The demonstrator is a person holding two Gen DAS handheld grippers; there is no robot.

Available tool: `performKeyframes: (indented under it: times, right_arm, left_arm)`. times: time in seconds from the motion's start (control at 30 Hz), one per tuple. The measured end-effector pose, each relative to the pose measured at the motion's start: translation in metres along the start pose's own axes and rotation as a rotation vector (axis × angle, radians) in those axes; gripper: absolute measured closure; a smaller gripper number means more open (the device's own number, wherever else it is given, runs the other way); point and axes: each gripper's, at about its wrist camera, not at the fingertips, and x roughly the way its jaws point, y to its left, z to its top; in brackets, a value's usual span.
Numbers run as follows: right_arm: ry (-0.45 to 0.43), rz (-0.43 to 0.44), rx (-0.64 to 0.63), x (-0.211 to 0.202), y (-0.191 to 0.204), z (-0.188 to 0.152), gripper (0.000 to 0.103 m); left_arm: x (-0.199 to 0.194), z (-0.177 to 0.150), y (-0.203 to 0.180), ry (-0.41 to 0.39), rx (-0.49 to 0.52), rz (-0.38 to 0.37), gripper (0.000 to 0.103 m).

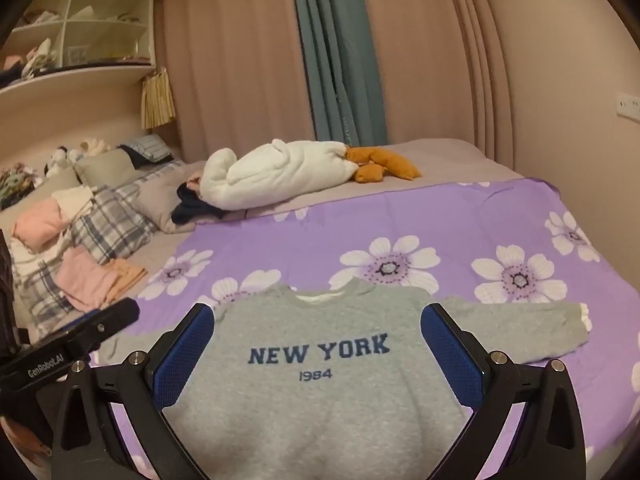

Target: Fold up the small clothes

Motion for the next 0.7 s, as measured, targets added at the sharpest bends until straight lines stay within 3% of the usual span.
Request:
performKeyframes:
  times: [0.2, 0.3, 0.7]
  right_arm:
    - [0.039, -0.008, 0.068, 0.011, -0.008, -0.014, 0.001]
    - [0.060, -0.022, 0.072, 0.015, -0.008, -0.019, 0.001]
    - [0.078, -0.042, 0.038, 0.017, 0.002, -0.026, 0.001]
  left_arm:
    - [0.008, -0.011, 0.008, 0.000, -0.029, -0.028, 0.000]
    - [0.007, -0.018, 0.006, -0.026, -0.026, 0.005, 0.000]
    - [0.014, -0.034, 0.008, 0.059, 0.017, 0.007, 0.001]
